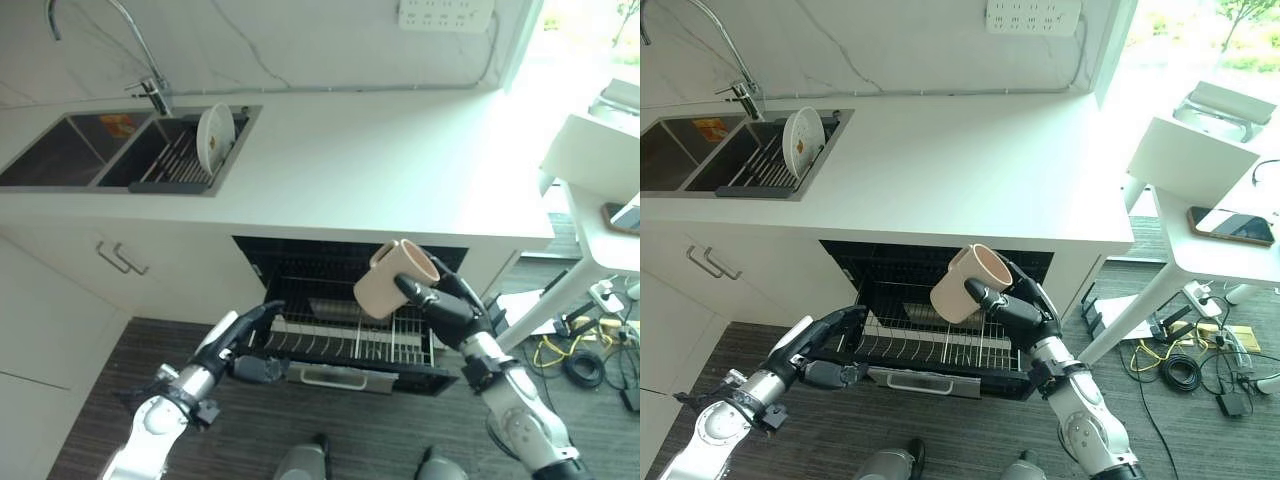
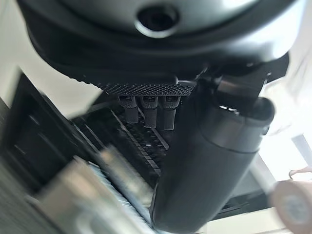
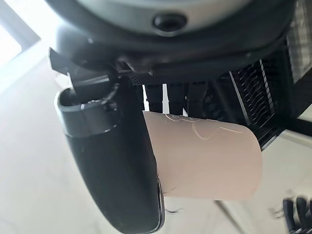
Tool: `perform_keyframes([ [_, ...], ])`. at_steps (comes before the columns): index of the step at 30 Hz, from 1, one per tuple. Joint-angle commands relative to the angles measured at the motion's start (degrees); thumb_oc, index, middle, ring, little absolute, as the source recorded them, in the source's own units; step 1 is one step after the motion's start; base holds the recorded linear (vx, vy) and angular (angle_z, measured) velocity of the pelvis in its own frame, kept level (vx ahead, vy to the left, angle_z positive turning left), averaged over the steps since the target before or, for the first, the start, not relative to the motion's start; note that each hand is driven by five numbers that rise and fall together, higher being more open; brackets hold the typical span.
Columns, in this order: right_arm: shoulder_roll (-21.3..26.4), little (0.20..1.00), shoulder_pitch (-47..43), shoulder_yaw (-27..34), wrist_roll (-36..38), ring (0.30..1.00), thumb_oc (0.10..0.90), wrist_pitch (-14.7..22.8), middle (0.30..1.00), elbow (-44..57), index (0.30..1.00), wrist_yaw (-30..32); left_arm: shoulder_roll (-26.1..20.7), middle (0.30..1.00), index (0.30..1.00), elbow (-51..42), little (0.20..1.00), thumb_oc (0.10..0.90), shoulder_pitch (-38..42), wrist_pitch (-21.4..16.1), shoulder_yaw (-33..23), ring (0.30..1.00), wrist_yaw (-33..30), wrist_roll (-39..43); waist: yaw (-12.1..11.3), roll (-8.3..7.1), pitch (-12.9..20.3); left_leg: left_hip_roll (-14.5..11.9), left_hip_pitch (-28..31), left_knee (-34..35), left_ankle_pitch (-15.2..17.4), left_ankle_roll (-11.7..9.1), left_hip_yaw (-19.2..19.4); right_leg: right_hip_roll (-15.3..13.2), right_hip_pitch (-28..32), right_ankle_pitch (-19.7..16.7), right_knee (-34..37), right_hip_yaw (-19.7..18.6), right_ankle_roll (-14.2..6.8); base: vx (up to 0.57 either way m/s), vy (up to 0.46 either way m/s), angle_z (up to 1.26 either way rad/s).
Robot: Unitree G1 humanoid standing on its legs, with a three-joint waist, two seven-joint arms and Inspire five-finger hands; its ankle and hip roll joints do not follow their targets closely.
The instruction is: Place the dishes in the dishwasher.
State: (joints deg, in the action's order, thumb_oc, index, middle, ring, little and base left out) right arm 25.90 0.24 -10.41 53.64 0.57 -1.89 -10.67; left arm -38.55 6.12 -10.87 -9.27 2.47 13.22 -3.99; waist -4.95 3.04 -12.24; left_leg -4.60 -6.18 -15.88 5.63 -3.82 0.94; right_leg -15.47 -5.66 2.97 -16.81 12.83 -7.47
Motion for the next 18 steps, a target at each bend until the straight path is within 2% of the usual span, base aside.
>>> perform_keyframes([
  [1, 0.26, 0.3, -5.05, 1.6, -2.97, 0.3, 0.4, 3.51, 0.3, 2.85, 0.3, -5.04, -3.29, 0.9, 0.9, -2.0, 0.9, 0.8, 3.29, -4.64, -2.09, 0.9, -2.26, -1.58, 0.08, -0.74, 3.54, -0.15, 0.71, -1.3, 6.0, 1.74, 1.49, 0.8, 1.32, 6.45, -0.38, -1.43, -2.17, 0.0, 0.0, 0.0],
  [7, 3.48, 0.3, -8.85, 0.75, -9.5, 0.3, 0.4, 2.82, 0.3, -4.27, 0.3, -4.24, -5.46, 0.9, 0.9, 1.13, 0.9, 0.8, 5.37, -3.36, 1.28, 0.9, -4.53, -10.32, -0.59, -1.34, 3.05, -0.6, 0.32, -1.3, 5.94, 1.41, 2.15, 0.02, 1.1, 6.09, -0.38, -0.31, -2.62, 0.06, -0.001, 0.02],
  [11, 4.65, 0.3, -11.62, 0.09, -14.07, 0.3, 0.4, 1.93, 0.3, -7.39, 0.3, -3.32, -6.64, 0.9, 0.9, 1.38, 0.9, 0.8, 7.39, -4.42, 3.36, 0.9, -5.39, -17.97, -1.12, -1.68, 2.33, -1.05, -0.09, -1.3, 5.63, 1.16, 2.57, -0.76, 1.02, 5.65, -0.38, 0.69, -2.87, 0.05, -0.009, 0.06],
  [14, 6.89, 0.3, -16.07, -1.22, -16.3, 0.3, 0.4, 1.74, 0.3, -11.01, 0.3, -1.99, -8.26, 0.9, 0.9, 1.11, 0.9, 0.8, 11.2, -3.76, 7.23, 0.9, -5.78, -18.34, -1.88, -1.79, 1.02, -1.24, -1.09, -1.3, 5.09, 0.91, 2.36, -1.47, 0.35, 4.96, -0.38, 1.2, -3.16, 0.03, 0.0, 0.16],
  [18, 7.64, 0.3, -19.39, -1.71, -17.24, 0.3, 0.4, 1.16, 0.3, -13.42, 0.3, -1.29, -8.54, 0.9, 0.9, 1.19, 0.9, 0.8, 13.58, -3.39, 8.79, 0.9, -5.63, -18.36, -2.29, -1.63, 0.03, -1.19, -1.93, -1.3, 4.65, 0.82, 2.13, -1.74, -0.37, 4.52, -0.38, 1.29, -3.24, -0.02, 0.004, 0.05],
])
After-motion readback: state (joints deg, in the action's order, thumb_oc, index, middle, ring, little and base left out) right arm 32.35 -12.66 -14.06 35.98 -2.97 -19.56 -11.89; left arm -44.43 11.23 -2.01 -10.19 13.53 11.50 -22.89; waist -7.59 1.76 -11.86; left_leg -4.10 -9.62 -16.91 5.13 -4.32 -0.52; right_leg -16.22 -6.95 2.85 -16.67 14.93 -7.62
